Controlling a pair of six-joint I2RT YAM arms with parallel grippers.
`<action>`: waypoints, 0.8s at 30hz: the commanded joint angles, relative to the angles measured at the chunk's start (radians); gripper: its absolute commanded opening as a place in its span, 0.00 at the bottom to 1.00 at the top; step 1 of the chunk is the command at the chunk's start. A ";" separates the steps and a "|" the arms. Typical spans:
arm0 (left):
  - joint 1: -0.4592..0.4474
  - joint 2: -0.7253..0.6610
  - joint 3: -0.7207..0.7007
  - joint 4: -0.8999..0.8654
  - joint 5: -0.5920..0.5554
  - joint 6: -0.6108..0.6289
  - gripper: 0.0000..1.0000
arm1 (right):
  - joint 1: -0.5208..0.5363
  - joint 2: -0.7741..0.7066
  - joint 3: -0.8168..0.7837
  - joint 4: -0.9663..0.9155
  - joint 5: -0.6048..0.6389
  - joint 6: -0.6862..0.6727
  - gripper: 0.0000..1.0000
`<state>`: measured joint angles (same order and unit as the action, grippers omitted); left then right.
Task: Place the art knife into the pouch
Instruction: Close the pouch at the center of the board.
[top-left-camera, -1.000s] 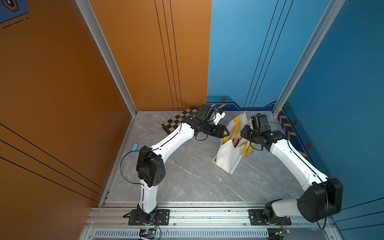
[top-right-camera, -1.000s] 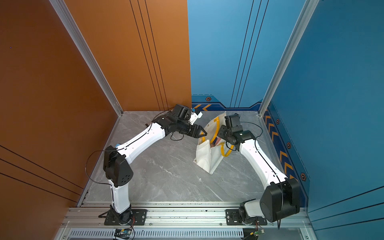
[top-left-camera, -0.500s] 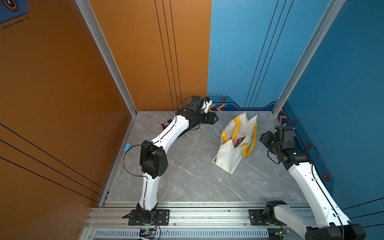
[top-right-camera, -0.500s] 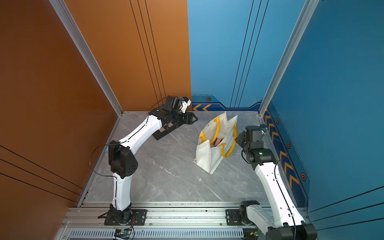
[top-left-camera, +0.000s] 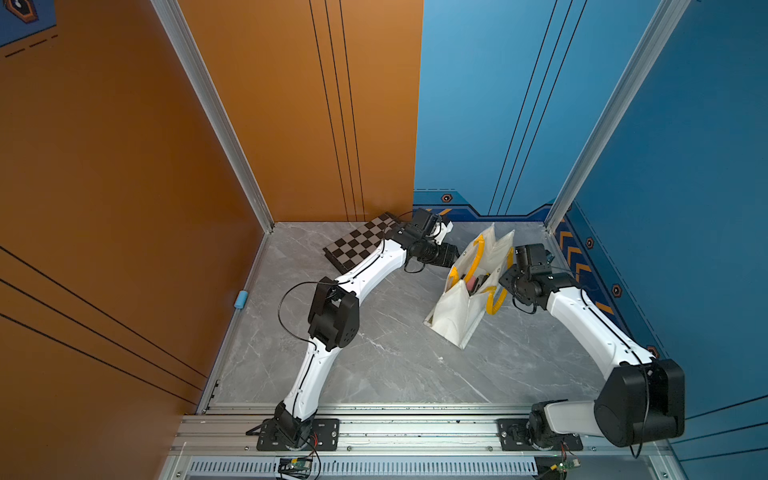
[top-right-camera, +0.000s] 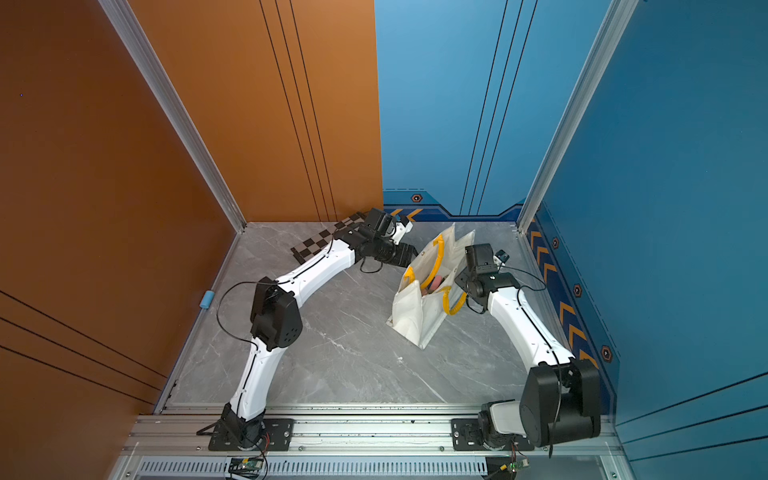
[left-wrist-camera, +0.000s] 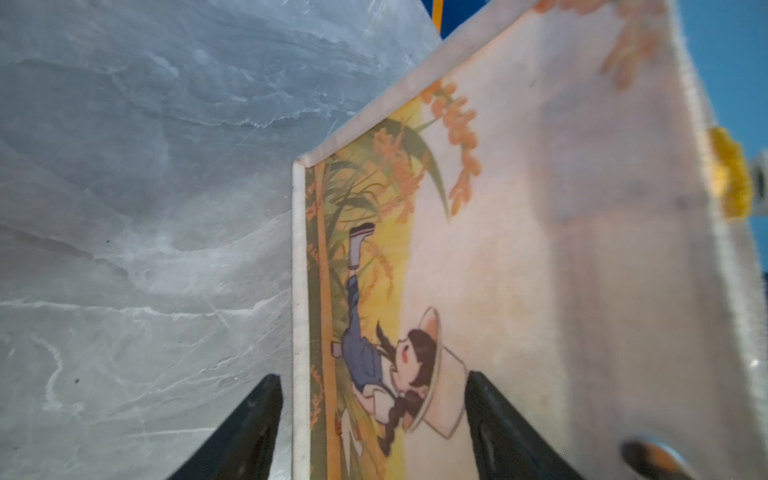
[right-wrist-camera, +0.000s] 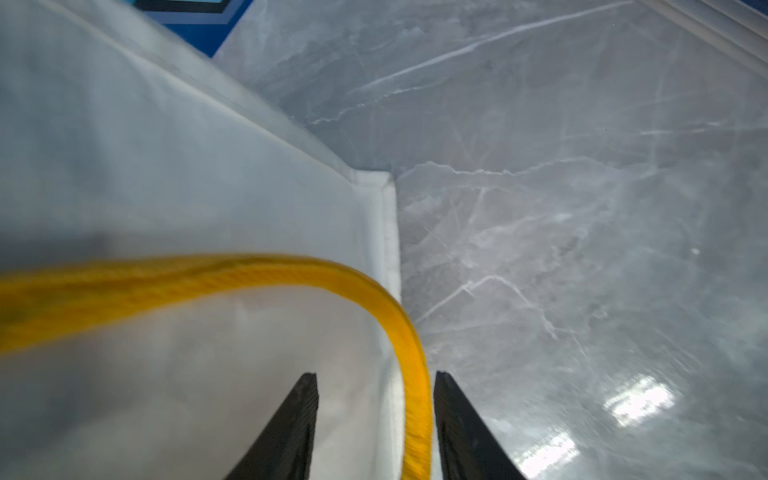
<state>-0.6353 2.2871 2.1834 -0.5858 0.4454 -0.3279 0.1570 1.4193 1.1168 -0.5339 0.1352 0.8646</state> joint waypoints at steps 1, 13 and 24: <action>-0.020 -0.029 0.009 -0.004 0.059 -0.022 0.72 | 0.045 0.076 0.096 0.022 -0.002 -0.030 0.47; -0.081 -0.021 -0.029 -0.006 0.021 -0.017 0.73 | 0.127 0.119 0.118 0.023 -0.013 -0.010 0.46; -0.079 -0.028 -0.007 -0.043 -0.042 0.035 0.73 | 0.050 0.008 0.018 0.023 -0.016 -0.004 0.46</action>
<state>-0.7040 2.2871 2.1651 -0.5911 0.4412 -0.3321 0.2264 1.4536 1.1629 -0.5037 0.1310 0.8547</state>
